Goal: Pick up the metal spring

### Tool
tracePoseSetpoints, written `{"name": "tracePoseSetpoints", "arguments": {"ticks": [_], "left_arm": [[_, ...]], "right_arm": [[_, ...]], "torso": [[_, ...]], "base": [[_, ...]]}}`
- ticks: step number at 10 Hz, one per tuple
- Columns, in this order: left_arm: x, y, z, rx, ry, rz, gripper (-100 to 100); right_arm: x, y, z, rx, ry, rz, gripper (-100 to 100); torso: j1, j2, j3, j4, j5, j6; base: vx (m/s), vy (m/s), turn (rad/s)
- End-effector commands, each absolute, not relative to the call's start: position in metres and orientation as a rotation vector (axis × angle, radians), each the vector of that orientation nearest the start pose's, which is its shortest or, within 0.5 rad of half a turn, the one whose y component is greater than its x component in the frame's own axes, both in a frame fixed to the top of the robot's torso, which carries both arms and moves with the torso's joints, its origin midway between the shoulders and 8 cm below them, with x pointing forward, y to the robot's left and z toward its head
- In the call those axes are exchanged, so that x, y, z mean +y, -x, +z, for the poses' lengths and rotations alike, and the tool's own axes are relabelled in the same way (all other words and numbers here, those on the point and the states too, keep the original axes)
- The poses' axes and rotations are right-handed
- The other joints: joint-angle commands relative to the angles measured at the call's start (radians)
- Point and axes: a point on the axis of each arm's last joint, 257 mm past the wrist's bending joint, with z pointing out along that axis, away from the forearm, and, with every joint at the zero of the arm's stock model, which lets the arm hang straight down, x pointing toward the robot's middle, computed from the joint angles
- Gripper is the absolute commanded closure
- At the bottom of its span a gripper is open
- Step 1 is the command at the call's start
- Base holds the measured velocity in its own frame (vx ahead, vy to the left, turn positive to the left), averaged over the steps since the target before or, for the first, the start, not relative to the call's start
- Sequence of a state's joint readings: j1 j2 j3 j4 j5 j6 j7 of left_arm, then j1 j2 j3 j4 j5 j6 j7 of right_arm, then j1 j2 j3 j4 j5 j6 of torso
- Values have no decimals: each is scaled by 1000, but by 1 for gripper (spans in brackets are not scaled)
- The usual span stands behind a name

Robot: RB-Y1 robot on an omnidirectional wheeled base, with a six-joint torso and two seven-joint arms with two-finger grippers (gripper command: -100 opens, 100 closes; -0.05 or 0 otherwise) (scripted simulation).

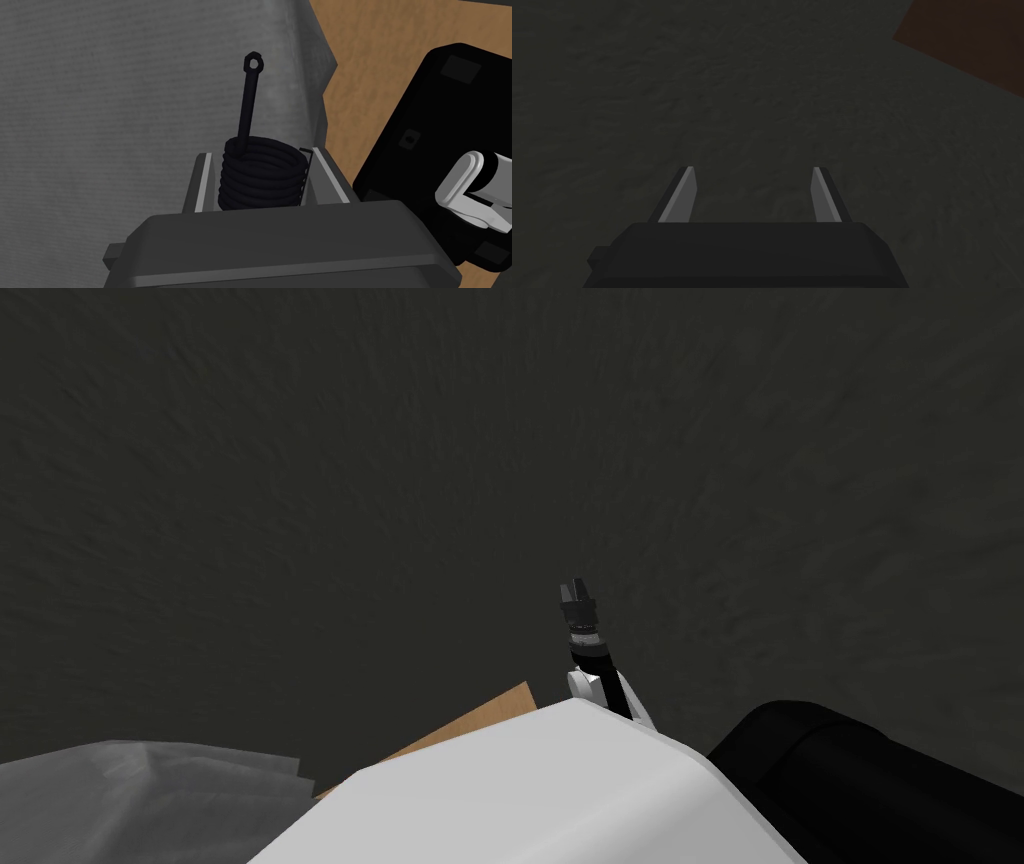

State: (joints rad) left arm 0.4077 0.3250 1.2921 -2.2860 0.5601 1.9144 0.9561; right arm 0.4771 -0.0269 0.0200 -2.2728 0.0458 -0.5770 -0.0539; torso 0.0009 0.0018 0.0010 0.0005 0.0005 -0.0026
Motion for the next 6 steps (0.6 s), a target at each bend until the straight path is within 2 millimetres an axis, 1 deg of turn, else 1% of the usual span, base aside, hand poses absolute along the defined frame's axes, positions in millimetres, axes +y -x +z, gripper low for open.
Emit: {"name": "tracePoseSetpoints", "arguments": {"ticks": [1,4,5,6], "left_arm": [[596,-52,-206,-462,2671,-361,100],[587,-48,-195,-469,2669,-359,100],[589,-50,-198,-467,2668,-362,100],[588,-49,-197,-468,2669,-360,0]], "right_arm": [[-259,-335,42,588,-558,1376,0],[-259,-335,42,588,-558,1376,0],[-259,-335,42,588,-558,1376,0],[-259,-335,42,588,-558,1376,0]], "torso": [[0,0,0,0,0,0],[0,1,1,0,0,0],[0,1,0,0,0,0],[0,0,0,0,0,0]], "base": [[-8,7,-19],[-14,12,-17],[0,0,0],[0,0,0]]}}
